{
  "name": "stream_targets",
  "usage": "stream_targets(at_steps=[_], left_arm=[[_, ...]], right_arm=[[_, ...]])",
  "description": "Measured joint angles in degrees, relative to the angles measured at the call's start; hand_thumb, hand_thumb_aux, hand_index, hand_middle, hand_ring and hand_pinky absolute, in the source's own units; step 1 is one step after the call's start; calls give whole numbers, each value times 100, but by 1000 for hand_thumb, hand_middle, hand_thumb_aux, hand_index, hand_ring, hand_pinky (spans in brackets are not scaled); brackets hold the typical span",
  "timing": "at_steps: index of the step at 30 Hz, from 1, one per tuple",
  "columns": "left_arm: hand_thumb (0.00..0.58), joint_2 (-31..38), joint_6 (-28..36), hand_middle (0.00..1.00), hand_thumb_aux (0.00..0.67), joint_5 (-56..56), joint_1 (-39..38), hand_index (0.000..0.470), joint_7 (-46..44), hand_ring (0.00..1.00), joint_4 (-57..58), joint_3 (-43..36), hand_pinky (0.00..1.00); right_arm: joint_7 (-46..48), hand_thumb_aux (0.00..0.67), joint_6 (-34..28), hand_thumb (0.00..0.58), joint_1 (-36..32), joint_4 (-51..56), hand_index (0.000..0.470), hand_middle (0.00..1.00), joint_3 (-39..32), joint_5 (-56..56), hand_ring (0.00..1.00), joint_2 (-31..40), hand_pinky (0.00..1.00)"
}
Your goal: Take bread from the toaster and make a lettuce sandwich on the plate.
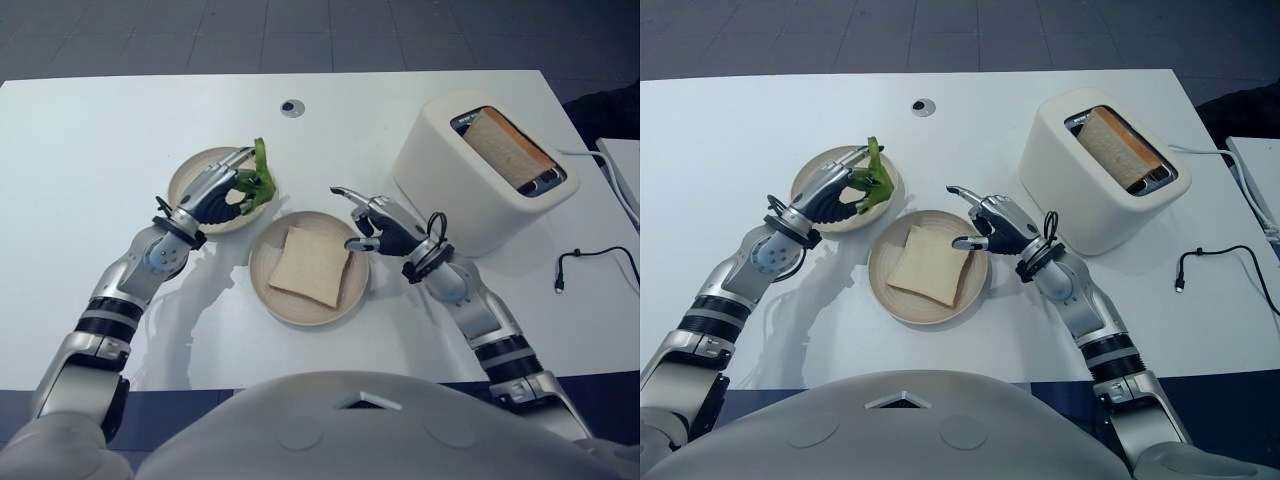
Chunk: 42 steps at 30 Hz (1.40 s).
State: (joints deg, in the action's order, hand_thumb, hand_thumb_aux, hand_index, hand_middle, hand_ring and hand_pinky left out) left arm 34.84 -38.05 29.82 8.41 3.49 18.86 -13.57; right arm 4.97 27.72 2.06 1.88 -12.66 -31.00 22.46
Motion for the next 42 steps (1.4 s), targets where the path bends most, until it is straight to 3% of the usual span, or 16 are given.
stream_targets(at_steps=[6, 7, 8, 9, 10, 12, 13, 14, 15, 22, 23, 24, 33, 40, 41, 42], left_arm=[[580, -20, -235, 0, 670, 513, -244, 470, -359, 0, -310, -509, 0], [573, -36, -228, 0, 596, 627, -246, 418, -404, 0, -338, -609, 0], [112, -89, -219, 0, 68, 746, -252, 48, -428, 0, -338, -698, 0], [248, -143, -212, 0, 163, 796, -256, 114, -438, 0, -341, -754, 0], [452, -193, -203, 0, 355, 907, -257, 249, -441, 0, -344, -824, 0], [491, -190, -206, 0, 407, 953, -257, 286, -442, 0, -347, -850, 0], [223, -189, -215, 0, 145, 953, -257, 101, -442, 0, -358, -850, 0], [58, -184, -221, 0, 34, 953, -257, 24, -460, 0, -367, -850, 0], [0, -177, -224, 0, 0, 953, -258, 0, -485, 0, -369, -850, 0], [0, -82, -291, 0, 0, 699, -370, 0, -539, 0, -619, -606, 0], [0, -14, -342, 0, 0, 574, -388, 0, -558, 0, -687, -542, 0], [0, 18, -399, 0, 0, 403, -417, 0, -593, 0, -760, -464, 0], [0, 7, -727, 0, 0, -508, -550, 0, -898, 0, -1070, -181, 0], [0, -135, -746, 0, 0, -450, -538, 0, -962, 0, -933, -184, 0], [0, -146, -745, 0, 0, -399, -531, 0, -962, 0, -907, -183, 0], [0, -156, -743, 0, 0, -393, -525, 0, -963, 0, -885, -183, 0]], right_arm=[[-336, 0, -212, 0, 8, -204, 0, 773, 560, 405, 773, -82, 773], [-385, 0, -218, 0, 6, -226, 0, 773, 653, 509, 773, -117, 773], [-429, 0, -217, 0, 2, -275, 0, 776, 710, 627, 776, -138, 776], [-446, 0, -215, 0, -1, -317, 0, 773, 758, 643, 773, -142, 773], [-461, 0, -210, 0, -8, -365, 0, 773, 838, 754, 773, -145, 773], [-466, 0, -208, 0, -22, -427, 0, 769, 882, 846, 769, -145, 769], [-465, 0, -208, 0, -36, -442, 0, 773, 886, 846, 773, -145, 773], [-465, 0, -208, 0, -37, -450, 0, 773, 893, 849, 773, -145, 773], [-464, 0, -208, 0, -37, -457, 0, 773, 906, 854, 773, -145, 773], [-458, 0, -132, 0, -39, -615, 0, 733, 1097, 1054, 733, -134, 733], [-456, 0, -90, 0, -40, -719, 0, 506, 1117, 1073, 506, -132, 506], [-457, 0, -59, 0, -29, -850, 0, 0, 1200, 1076, 0, -121, 0], [-1096, 0, 185, 0, -66, -1030, 0, 0, 3321, -144, 0, 1554, 0], [-1066, 0, 21, 0, 457, 54, 0, 0, 3328, -796, 0, 2293, 0], [-1036, 252, 17, 355, 454, 114, 177, 0, 3206, -821, 0, 2300, 0], [-1034, 420, 22, 500, 441, 191, 295, 0, 3101, -842, 0, 2314, 0]])
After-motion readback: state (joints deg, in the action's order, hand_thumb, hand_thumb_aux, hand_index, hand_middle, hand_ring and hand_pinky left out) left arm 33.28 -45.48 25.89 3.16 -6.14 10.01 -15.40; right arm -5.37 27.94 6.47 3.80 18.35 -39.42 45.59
